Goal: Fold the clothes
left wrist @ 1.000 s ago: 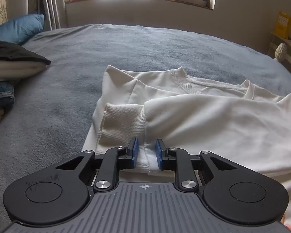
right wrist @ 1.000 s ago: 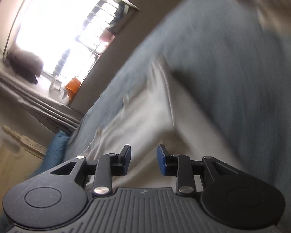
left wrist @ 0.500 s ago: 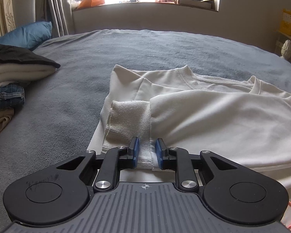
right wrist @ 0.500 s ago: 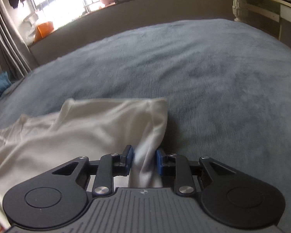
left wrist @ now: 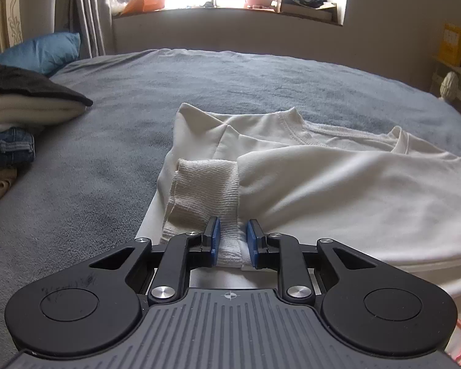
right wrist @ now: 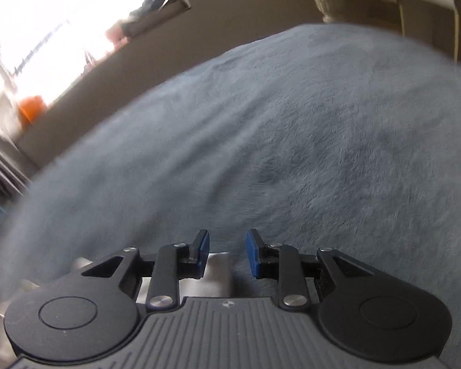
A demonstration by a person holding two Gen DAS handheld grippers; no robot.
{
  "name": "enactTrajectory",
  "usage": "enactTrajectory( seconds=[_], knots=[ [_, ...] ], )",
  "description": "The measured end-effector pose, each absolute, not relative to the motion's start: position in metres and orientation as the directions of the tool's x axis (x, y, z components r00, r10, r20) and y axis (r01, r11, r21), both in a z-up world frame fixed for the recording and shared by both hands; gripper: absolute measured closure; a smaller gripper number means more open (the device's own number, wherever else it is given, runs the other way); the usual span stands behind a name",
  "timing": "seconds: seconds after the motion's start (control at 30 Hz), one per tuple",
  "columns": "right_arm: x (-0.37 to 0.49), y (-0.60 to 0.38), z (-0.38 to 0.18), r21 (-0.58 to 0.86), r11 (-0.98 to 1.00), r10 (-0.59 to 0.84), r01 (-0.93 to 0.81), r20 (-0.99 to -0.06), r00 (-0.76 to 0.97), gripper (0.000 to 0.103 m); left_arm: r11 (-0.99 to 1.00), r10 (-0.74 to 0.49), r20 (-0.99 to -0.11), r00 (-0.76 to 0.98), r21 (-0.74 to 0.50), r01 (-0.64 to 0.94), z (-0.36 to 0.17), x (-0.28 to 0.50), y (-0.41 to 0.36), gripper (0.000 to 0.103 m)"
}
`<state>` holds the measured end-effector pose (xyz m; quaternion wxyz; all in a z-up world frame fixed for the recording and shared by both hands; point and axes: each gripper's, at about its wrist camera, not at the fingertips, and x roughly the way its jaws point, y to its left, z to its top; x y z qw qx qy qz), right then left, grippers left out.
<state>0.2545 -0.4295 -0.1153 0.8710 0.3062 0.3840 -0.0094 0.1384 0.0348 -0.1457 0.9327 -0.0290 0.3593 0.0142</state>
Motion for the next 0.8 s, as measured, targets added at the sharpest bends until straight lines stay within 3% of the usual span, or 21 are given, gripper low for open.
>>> enactTrajectory(
  seconds=[0.17, 0.3, 0.33, 0.47, 0.57, 0.8],
  knots=[
    [0.208, -0.437, -0.107, 0.691, 0.682, 0.401, 0.239, -0.627, 0.668, 0.075, 0.996, -0.007, -0.674, 0.739, -0.068, -0.053, -0.145, 0.140, 0.036, 0.082],
    [0.178, -0.437, -0.134, 0.813, 0.516, 0.592, 0.268, -0.565, 0.574, 0.075, 0.993, -0.009, -0.677, 0.736, -0.091, -0.071, -0.145, 0.140, 0.039, 0.082],
    [0.174, -0.438, -0.144, 0.809, 0.506, 0.600, 0.298, -0.578, 0.553, 0.075, 0.992, -0.009, -0.678, 0.735, -0.096, -0.076, -0.145, 0.140, 0.040, 0.082],
    [0.150, -0.473, -0.170, 0.824, 0.375, 0.522, 0.424, -0.566, 0.638, 0.092, 0.991, -0.018, -0.687, 0.727, -0.107, -0.076, -0.144, 0.143, 0.042, 0.082],
    [0.133, -0.487, -0.166, 0.821, 0.345, 0.458, 0.456, -0.571, 0.682, 0.088, 0.993, -0.020, -0.692, 0.721, -0.095, -0.064, -0.143, 0.144, 0.042, 0.082],
    [0.119, -0.451, -0.141, 0.872, 0.356, 0.581, 0.335, -0.488, 0.652, 0.087, 0.990, -0.021, -0.703, 0.711, -0.114, -0.084, -0.143, 0.147, 0.042, 0.082]
  ],
)
